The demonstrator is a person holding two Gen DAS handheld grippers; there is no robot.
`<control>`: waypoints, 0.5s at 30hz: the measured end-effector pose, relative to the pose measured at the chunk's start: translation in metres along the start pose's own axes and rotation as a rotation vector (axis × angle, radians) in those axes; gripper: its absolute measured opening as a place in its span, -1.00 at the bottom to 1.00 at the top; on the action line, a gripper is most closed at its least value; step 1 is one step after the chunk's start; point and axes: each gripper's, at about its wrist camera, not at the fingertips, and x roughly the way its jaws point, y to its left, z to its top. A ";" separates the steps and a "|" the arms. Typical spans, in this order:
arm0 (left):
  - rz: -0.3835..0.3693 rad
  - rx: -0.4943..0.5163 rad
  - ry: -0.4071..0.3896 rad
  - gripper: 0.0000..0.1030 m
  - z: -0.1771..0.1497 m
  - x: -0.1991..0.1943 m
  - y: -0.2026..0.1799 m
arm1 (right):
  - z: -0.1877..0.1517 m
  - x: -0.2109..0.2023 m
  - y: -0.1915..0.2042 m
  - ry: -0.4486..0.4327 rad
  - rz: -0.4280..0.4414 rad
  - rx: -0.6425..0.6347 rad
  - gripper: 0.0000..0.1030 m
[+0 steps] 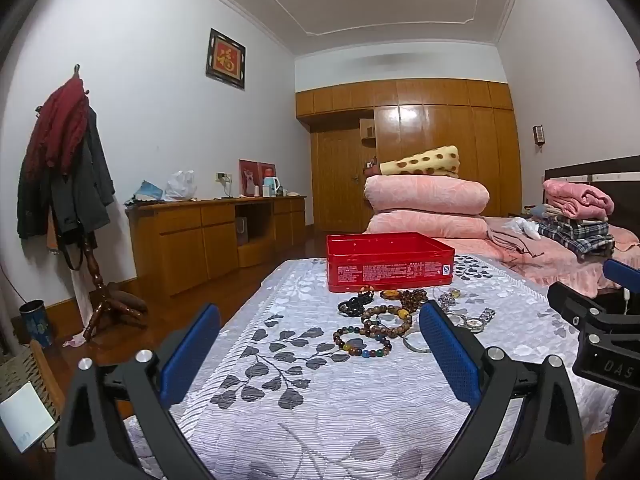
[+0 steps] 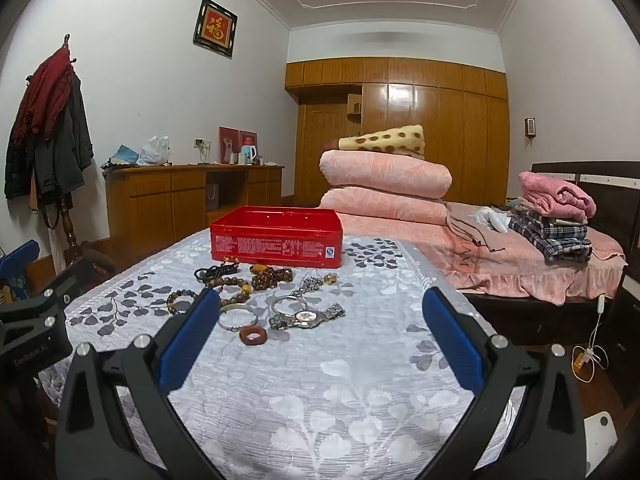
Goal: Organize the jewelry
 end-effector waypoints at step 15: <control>0.007 -0.001 0.002 0.89 0.002 0.001 0.005 | 0.000 0.000 -0.001 0.001 0.001 0.002 0.90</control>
